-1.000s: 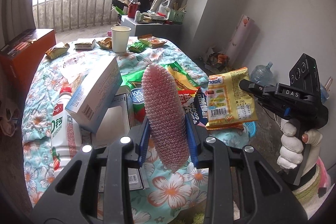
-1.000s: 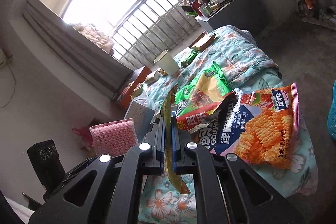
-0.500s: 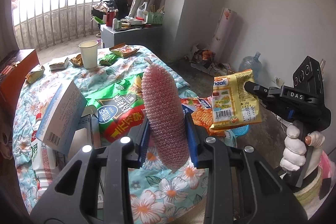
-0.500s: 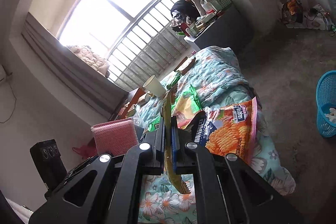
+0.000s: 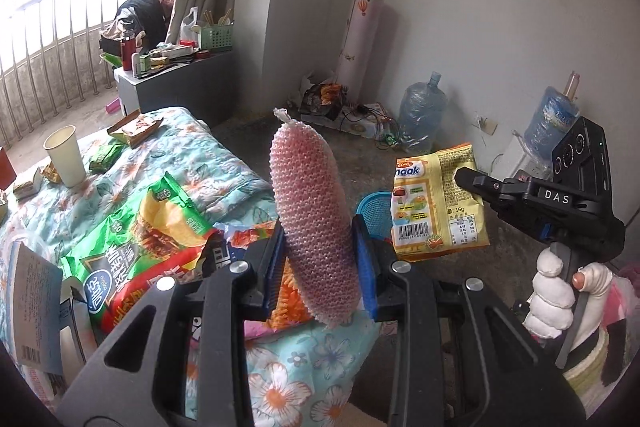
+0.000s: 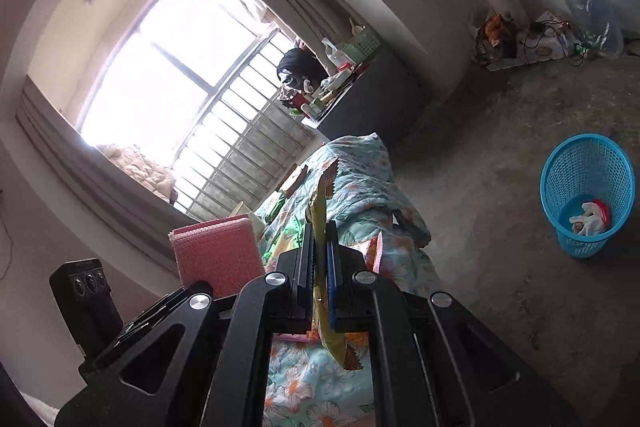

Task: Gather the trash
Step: 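Lift the scrubber and yellow packet and carry both toward the blue basket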

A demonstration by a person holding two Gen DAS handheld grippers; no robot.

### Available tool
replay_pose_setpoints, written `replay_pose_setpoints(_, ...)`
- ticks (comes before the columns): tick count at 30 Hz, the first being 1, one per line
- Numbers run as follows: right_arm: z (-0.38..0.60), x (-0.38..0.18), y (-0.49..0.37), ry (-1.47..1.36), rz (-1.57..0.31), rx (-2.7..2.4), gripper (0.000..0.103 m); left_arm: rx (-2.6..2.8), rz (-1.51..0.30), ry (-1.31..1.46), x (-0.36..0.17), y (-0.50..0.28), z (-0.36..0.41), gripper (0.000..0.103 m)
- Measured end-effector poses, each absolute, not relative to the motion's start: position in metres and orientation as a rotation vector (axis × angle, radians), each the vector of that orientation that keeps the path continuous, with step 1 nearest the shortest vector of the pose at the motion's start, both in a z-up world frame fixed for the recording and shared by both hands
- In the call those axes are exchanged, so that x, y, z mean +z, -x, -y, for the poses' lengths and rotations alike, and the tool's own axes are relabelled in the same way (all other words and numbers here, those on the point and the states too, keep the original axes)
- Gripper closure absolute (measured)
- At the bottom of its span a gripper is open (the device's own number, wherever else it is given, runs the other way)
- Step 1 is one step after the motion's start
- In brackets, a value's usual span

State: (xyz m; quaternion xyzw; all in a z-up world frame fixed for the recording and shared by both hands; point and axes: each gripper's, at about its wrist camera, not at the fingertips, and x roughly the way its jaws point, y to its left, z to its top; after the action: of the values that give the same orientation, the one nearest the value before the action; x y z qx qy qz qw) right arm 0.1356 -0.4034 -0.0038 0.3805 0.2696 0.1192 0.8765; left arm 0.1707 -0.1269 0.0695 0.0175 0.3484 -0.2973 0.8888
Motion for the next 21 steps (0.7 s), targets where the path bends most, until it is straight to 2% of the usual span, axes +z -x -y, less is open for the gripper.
replay_pose_setpoints(9,0.481,-0.022,-0.129,-0.819,-0.536,-0.008,0.097,-0.791,-0.812,-0.095,0.053,-0.221,0.231,0.074)
replay_pose_setpoints(21,0.586,-0.116,-0.165,-0.882,-0.684,-0.334,0.097,-0.921,-1.040,-0.201,-0.025,-0.296,0.387,0.073)
